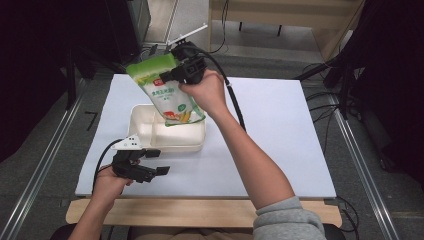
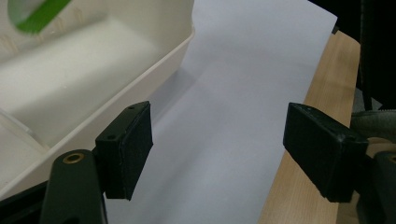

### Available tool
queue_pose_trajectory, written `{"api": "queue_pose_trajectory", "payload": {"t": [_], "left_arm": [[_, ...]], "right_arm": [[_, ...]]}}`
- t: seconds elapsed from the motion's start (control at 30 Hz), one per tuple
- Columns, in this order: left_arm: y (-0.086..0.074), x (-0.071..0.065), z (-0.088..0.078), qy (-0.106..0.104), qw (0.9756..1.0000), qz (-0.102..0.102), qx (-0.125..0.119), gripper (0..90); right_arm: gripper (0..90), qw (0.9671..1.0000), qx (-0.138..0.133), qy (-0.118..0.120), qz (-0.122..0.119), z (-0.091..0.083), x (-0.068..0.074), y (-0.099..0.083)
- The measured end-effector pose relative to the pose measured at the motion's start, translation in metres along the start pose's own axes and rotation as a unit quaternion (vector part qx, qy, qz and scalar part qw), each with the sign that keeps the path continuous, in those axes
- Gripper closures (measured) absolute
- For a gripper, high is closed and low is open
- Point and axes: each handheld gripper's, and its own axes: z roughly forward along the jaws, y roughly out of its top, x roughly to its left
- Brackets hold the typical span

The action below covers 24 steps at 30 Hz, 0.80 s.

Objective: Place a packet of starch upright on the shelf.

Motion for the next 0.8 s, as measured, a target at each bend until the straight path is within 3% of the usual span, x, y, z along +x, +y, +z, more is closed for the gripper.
{"api": "queue_pose_trajectory", "payload": {"t": [0.03,0.07,0.17,0.23,0.3,0.37,0.4,0.47,0.5,0.53,0.63,0.67,0.8], "left_arm": [[0.000,0.000,0.000,0.000,1.0000,0.000,0.000,24.9],[0.000,0.000,0.000,0.000,1.0000,0.000,0.000,25.0],[0.001,0.000,-0.001,0.002,1.0000,0.001,0.001,25.0],[0.001,0.000,0.000,-0.001,1.0000,-0.001,0.001,24.9],[0.001,0.000,0.000,-0.003,1.0000,-0.002,-0.001,24.8],[0.001,0.000,0.002,-0.003,1.0000,0.000,0.002,24.8],[0.001,0.000,0.003,-0.003,1.0000,0.001,0.005,24.8],[0.001,-0.001,0.003,-0.004,1.0000,0.001,0.007,24.8],[0.001,-0.001,0.004,-0.003,1.0000,0.001,0.008,24.8],[0.001,-0.002,0.004,-0.004,1.0000,0.002,0.007,24.8],[0.002,-0.002,0.006,-0.006,0.9999,0.004,0.014,24.7],[0.002,-0.002,0.008,-0.006,0.9998,0.002,0.018,24.8],[0.003,-0.003,0.010,-0.009,0.9997,0.004,0.021,24.6]], "right_arm": [[90.0,1.0000,0.000,0.000,0.000,0.000,0.000,0.000],[90.0,0.9999,0.003,0.010,0.008,0.017,-0.003,-0.008],[90.0,0.9996,0.013,0.018,0.019,0.039,-0.012,-0.025],[90.0,0.9995,0.023,0.012,0.016,0.048,-0.018,-0.034],[90.0,0.9989,0.039,-0.002,0.027,0.060,-0.033,-0.052],[90.0,0.9991,0.033,-0.006,0.027,0.060,-0.040,-0.058],[90.0,0.9988,0.022,0.000,0.043,0.056,-0.051,-0.064],[88.9,0.9988,0.023,0.002,0.044,0.054,-0.054,-0.065],[85.2,0.9984,0.030,-0.003,0.047,0.052,-0.056,-0.067],[72.3,0.9984,0.037,-0.007,0.041,0.046,-0.061,-0.069],[65.9,0.9980,0.035,-0.008,0.053,0.039,-0.064,-0.071],[54.5,0.9983,0.025,-0.022,0.047,0.030,-0.066,-0.075],[50.9,0.9980,0.027,-0.041,0.039,0.018,-0.069,-0.084]]}}
